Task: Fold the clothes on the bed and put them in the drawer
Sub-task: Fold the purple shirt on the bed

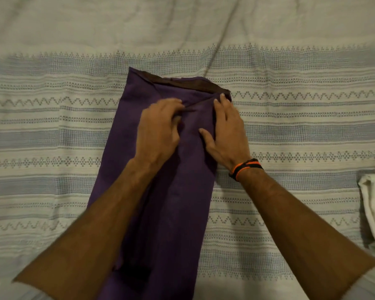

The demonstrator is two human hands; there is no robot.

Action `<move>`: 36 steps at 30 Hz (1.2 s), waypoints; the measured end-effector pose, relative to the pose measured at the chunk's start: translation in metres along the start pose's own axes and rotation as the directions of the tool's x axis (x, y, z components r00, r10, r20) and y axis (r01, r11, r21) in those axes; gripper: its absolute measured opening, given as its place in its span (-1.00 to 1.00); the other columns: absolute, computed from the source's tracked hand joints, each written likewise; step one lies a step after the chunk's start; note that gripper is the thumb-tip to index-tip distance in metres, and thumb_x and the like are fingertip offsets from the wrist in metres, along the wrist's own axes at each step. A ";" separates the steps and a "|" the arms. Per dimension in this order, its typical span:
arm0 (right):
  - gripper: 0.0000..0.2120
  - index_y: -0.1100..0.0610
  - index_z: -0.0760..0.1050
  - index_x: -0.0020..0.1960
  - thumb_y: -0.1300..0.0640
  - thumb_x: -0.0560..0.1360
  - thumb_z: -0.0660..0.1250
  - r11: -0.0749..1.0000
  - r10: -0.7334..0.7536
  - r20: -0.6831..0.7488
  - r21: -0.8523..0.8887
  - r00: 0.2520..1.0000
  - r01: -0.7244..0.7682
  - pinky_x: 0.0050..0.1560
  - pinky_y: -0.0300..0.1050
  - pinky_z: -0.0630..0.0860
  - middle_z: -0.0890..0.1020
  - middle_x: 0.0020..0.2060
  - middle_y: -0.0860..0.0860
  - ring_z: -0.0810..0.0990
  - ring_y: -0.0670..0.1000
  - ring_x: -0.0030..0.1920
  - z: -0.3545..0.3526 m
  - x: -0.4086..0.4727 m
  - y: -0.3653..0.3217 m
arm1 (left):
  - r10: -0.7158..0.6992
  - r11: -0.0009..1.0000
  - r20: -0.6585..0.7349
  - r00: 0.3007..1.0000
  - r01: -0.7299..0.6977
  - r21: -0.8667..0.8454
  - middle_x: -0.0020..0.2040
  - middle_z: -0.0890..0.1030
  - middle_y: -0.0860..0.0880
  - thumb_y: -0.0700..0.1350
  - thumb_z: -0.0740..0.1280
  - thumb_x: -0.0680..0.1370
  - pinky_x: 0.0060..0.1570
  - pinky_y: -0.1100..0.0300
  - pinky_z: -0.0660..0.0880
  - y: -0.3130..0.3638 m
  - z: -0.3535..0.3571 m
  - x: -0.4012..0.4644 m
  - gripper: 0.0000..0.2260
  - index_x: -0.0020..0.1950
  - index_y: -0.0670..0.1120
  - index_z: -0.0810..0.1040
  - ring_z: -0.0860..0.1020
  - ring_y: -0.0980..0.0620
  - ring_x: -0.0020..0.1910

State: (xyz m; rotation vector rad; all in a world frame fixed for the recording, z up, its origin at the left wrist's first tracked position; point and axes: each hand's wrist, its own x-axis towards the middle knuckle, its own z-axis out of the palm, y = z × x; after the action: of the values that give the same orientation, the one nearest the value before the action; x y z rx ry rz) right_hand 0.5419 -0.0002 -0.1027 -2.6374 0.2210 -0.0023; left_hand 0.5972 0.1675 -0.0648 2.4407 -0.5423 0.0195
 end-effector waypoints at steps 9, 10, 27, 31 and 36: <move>-0.08 0.30 0.21 0.48 0.04 0.31 0.61 0.829 0.491 -0.096 0.355 0.866 -0.431 0.39 0.05 0.38 0.34 0.37 0.20 0.44 0.21 0.32 -0.001 0.022 -0.015 | -0.606 0.784 -0.018 0.796 0.600 0.157 0.35 0.40 -0.21 -0.02 0.54 0.40 0.35 -0.03 0.34 -0.073 -0.029 0.042 -0.29 0.42 -0.20 0.29 0.38 -0.20 0.34; -0.09 0.29 0.24 0.46 0.02 0.29 0.62 0.808 0.519 -0.089 0.375 0.850 -0.454 0.36 0.05 0.41 0.36 0.35 0.19 0.47 0.20 0.29 -0.001 0.027 -0.015 | -0.617 0.777 -0.009 0.787 0.610 0.155 0.34 0.42 -0.20 0.00 0.55 0.38 0.33 -0.03 0.36 -0.078 -0.029 0.046 -0.28 0.41 -0.19 0.30 0.40 -0.19 0.32; -0.73 0.03 0.68 -0.05 0.07 0.25 0.50 0.512 0.533 0.200 0.697 0.822 -0.502 0.14 0.11 0.60 0.73 -0.11 0.00 0.70 0.02 -0.01 -0.018 0.049 -0.010 | -0.689 0.627 0.195 0.698 0.709 -0.324 -0.11 0.63 -0.08 -0.21 0.53 0.40 -0.02 0.14 0.58 -0.078 -0.041 0.086 -0.85 -0.21 -0.02 0.60 0.60 0.01 -0.11; -0.80 0.12 0.66 0.02 0.27 0.40 0.50 0.462 0.512 0.173 0.770 0.841 -0.440 0.12 0.00 0.62 0.72 -0.10 0.02 0.69 -0.01 -0.05 -0.031 0.041 -0.020 | -0.672 0.616 0.172 0.720 0.673 -0.409 -0.09 0.64 -0.06 -0.21 0.53 0.40 -0.06 0.22 0.58 -0.066 -0.056 0.077 -0.84 -0.07 -0.07 0.64 0.60 0.06 -0.12; -0.85 0.12 0.66 -0.05 0.31 0.43 0.49 0.443 0.456 0.143 0.820 0.878 -0.364 0.06 -0.01 0.62 0.69 -0.16 0.01 0.64 -0.07 -0.13 -0.052 0.016 -0.046 | -0.586 0.678 0.148 0.797 0.582 -0.448 -0.13 0.64 -0.03 -0.31 0.50 0.40 -0.02 0.23 0.59 -0.037 -0.090 0.049 -0.79 -0.04 -0.09 0.63 0.61 0.08 -0.12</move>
State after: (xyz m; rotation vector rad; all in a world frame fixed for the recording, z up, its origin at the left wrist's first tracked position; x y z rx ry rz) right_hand 0.5628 0.0126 -0.0354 -1.5509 0.7111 -0.0616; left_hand 0.6669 0.2279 -0.0071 2.0105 0.2545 -0.3367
